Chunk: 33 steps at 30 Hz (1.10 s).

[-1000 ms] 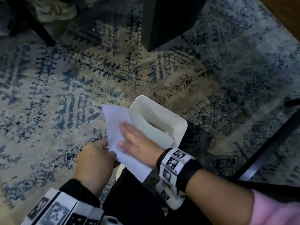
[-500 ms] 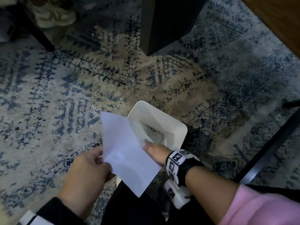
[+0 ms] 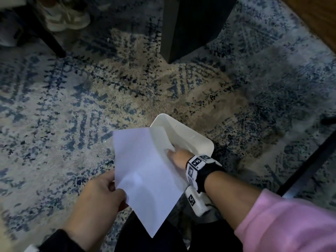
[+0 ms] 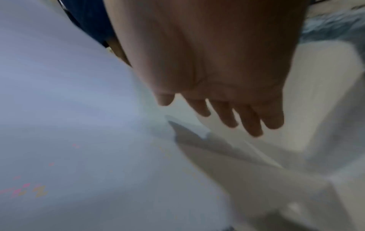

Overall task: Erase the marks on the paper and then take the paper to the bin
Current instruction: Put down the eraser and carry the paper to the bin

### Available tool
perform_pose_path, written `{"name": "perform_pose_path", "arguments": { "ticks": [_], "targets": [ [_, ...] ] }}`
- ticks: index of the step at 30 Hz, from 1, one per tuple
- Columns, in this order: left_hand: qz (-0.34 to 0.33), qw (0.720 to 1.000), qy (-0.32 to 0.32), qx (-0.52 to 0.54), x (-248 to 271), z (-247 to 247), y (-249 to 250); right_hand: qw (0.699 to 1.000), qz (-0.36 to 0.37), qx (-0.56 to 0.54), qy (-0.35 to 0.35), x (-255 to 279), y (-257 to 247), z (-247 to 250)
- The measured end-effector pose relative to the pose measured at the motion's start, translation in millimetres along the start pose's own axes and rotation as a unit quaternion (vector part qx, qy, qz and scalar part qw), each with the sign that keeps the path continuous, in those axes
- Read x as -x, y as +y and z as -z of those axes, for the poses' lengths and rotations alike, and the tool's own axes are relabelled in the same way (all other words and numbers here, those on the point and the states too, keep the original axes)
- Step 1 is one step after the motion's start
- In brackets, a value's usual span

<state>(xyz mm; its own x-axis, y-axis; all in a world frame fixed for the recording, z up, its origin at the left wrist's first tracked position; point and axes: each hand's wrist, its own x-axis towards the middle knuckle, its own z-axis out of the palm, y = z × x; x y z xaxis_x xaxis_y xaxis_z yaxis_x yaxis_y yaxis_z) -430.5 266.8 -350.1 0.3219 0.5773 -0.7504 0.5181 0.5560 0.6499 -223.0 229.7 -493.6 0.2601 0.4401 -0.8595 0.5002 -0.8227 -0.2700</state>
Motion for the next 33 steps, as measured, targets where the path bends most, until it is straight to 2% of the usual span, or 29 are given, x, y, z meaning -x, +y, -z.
{"name": "perform_pose_path", "arguments": {
  "ticks": [1,3,5,7,8,10,12,13,15,17,19,21,23,25,26,28,30,31,33],
  "targets": [
    [0.004,1.000,0.006,0.004,1,-1,1,1.000,0.011,-0.004,0.028,3,-3,5],
    [0.001,1.000,0.018,0.007,0,-1,4,0.991,0.120,-0.026,0.053,20,-16,8],
    [-0.003,1.000,0.022,-0.001,-2,-7,8,0.965,0.256,-0.052,0.018,48,-30,4],
    [-0.013,0.999,0.030,0.014,-3,-9,13,0.943,0.329,-0.026,-0.050,69,-33,-9],
    [-0.016,0.999,0.027,0.023,-3,-10,16,0.942,0.326,-0.013,-0.076,72,-28,-14],
    [-0.023,0.999,0.010,0.035,1,-11,26,0.967,0.234,0.007,-0.098,66,-8,-15],
    [-0.027,0.999,0.002,0.038,4,-12,30,0.989,0.121,0.048,-0.064,60,12,-7],
    [-0.025,0.999,0.003,0.035,3,-12,30,0.991,0.110,0.059,-0.043,63,14,-2],
    [-0.018,0.999,0.004,0.033,1,-14,26,0.981,0.192,0.030,-0.023,78,2,1],
    [-0.014,0.999,0.000,0.038,-3,-18,24,0.952,0.303,-0.033,-0.038,103,-26,-4],
    [-0.014,0.999,0.003,0.050,-4,-19,24,0.930,0.355,-0.062,-0.064,116,-41,-16],
    [-0.007,0.998,0.003,0.055,-4,-17,23,0.938,0.333,-0.055,-0.076,108,-29,-21],
    [-0.003,0.998,0.012,0.059,-1,-11,21,0.968,0.234,-0.027,-0.088,85,-4,-16],
    [0.006,0.998,0.013,0.057,3,-6,19,0.990,0.127,-0.022,-0.051,63,17,-7],
    [0.012,0.998,0.009,0.059,5,-4,19,0.994,0.102,-0.033,-0.017,56,22,-4],
    [0.028,0.997,-0.001,0.074,8,-1,18,0.988,0.136,-0.070,0.026,50,16,-4],
    [0.038,0.995,-0.007,0.088,10,2,18,0.975,0.205,-0.089,-0.006,50,4,-12],
    [0.041,0.995,-0.004,0.093,11,4,18,0.973,0.208,-0.089,-0.038,48,3,-16],
    [0.051,0.994,0.004,0.099,15,10,17,0.987,0.131,-0.055,-0.075,35,10,-13]
  ]
}}
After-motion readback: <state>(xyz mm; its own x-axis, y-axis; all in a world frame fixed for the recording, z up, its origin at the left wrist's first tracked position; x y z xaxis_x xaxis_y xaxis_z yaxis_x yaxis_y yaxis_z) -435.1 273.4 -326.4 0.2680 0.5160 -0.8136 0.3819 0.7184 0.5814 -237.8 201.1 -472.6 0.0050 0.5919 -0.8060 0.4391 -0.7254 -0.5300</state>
